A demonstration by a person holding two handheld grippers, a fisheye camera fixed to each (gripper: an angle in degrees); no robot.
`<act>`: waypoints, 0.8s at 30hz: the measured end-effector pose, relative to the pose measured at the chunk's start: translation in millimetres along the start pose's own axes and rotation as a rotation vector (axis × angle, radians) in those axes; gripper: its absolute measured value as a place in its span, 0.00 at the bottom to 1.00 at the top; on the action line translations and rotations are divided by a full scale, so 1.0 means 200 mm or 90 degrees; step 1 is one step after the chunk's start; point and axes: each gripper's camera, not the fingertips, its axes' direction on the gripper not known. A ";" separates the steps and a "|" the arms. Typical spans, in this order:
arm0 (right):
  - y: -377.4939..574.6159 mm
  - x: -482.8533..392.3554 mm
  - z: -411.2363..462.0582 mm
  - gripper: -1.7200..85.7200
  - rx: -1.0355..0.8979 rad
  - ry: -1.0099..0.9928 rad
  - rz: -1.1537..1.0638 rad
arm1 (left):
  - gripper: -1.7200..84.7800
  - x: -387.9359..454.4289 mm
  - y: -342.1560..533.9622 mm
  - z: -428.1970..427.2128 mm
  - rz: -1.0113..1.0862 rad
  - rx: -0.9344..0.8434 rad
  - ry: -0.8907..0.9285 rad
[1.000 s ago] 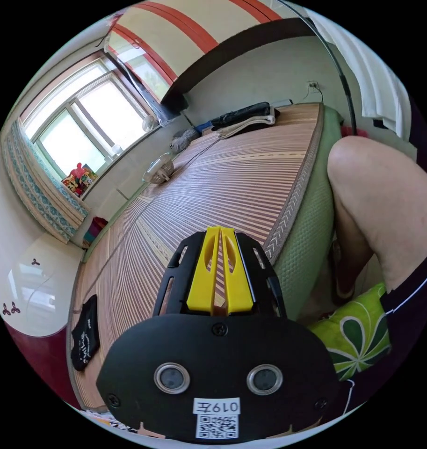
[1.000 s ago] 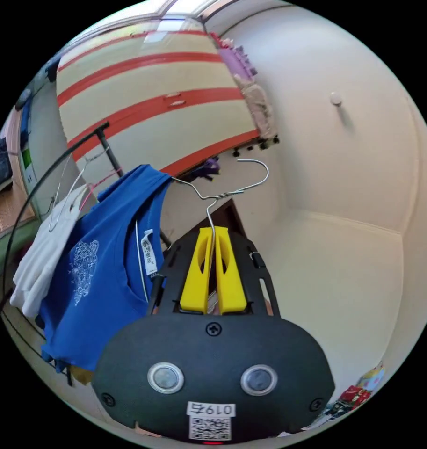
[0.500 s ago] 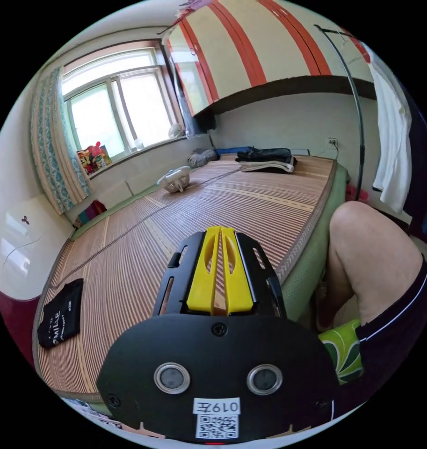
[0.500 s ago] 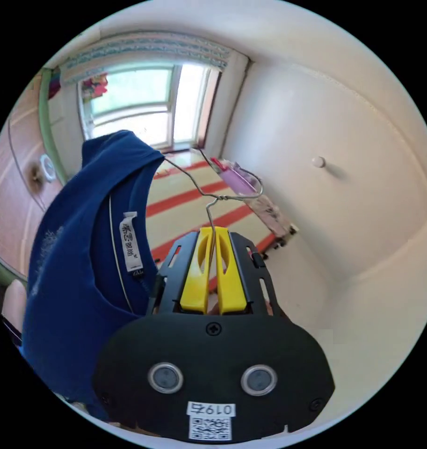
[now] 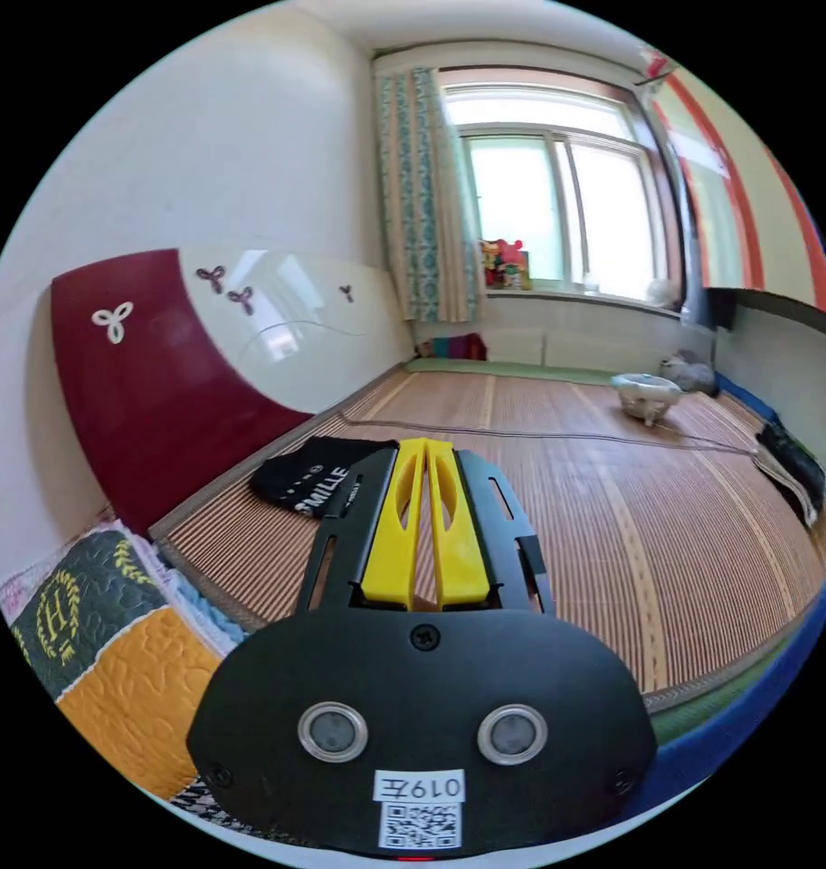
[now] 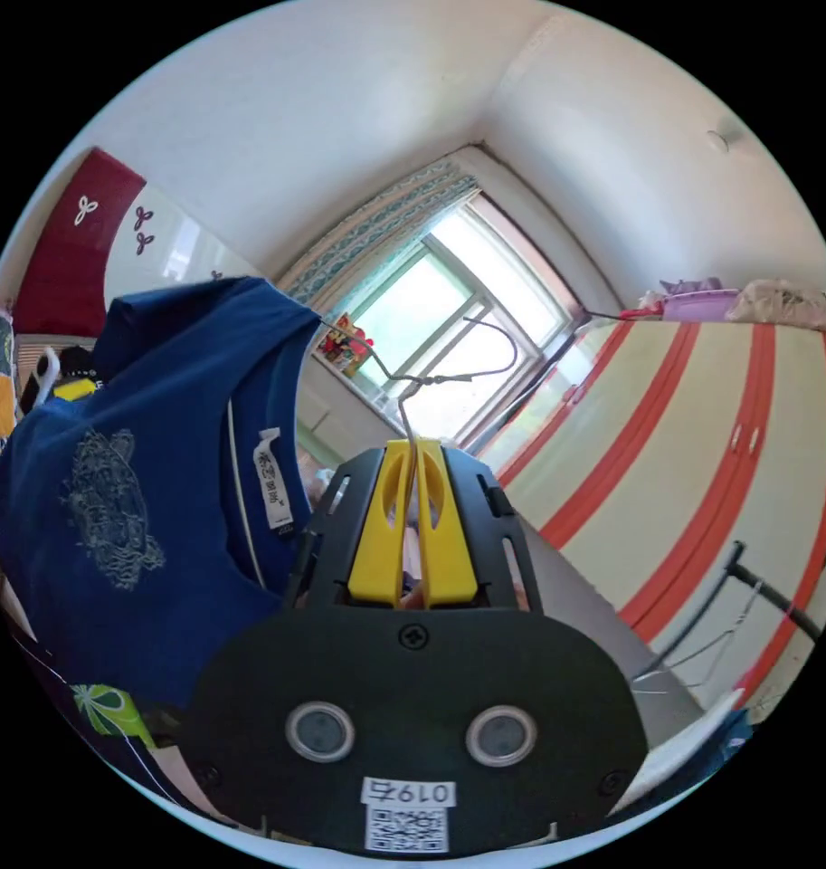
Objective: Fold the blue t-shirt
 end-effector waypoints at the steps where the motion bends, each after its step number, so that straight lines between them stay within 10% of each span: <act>1: 0.06 -0.11 0.13 0.01 -0.003 -0.020 -0.015 | 0.04 -0.05 -0.02 -0.01 -0.003 0.001 -0.007; 11: 0.09 -1.16 0.52 0.01 -0.058 -0.061 -0.127 | 0.13 0.30 -0.39 -0.43 0.060 0.172 0.354; 24: 0.01 -1.68 0.13 0.01 -0.058 -0.040 -0.123 | 0.14 0.54 -0.38 -0.15 0.050 0.104 0.378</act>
